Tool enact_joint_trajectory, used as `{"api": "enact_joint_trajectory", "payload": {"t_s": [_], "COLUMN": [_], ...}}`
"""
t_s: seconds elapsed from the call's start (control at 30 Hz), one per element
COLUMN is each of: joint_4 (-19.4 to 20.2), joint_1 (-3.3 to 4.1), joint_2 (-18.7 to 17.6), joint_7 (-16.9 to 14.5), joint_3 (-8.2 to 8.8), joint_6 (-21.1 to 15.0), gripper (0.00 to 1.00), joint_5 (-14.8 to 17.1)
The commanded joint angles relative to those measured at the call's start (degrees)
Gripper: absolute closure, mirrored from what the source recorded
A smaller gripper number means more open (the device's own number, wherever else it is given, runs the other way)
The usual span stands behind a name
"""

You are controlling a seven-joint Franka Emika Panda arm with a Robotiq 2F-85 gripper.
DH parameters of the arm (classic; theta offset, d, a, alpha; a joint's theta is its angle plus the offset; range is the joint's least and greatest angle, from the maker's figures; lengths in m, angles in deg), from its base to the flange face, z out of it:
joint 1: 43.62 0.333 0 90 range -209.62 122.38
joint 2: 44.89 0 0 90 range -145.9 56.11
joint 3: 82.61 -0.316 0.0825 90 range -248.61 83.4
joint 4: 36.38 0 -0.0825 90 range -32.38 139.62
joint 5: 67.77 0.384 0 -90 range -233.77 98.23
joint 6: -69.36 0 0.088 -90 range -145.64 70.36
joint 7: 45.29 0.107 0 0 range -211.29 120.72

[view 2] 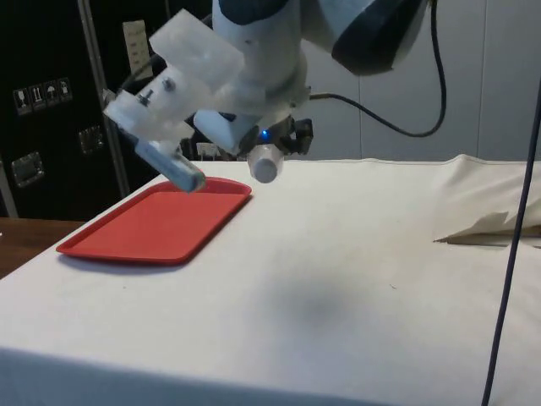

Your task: Place the bottle upright on the tray.

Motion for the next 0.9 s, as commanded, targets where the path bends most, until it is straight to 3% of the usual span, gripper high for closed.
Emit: {"api": "enact_joint_trajectory", "payload": {"t_s": [0.0, 0.6, 0.87], "joint_4": [-0.5, -4.7, -6.1], "joint_1": [-0.11, -0.11, -0.06], "joint_2": [0.5, 2.3, 2.3], "joint_7": [-1.1, -5.2, -5.4], "joint_3": [0.06, 0.69, 1.03], "joint_6": [0.2, 2.1, 2.1], "gripper": [1.00, 1.00, 1.00], "joint_5": [1.1, 5.6, 6.9]}}
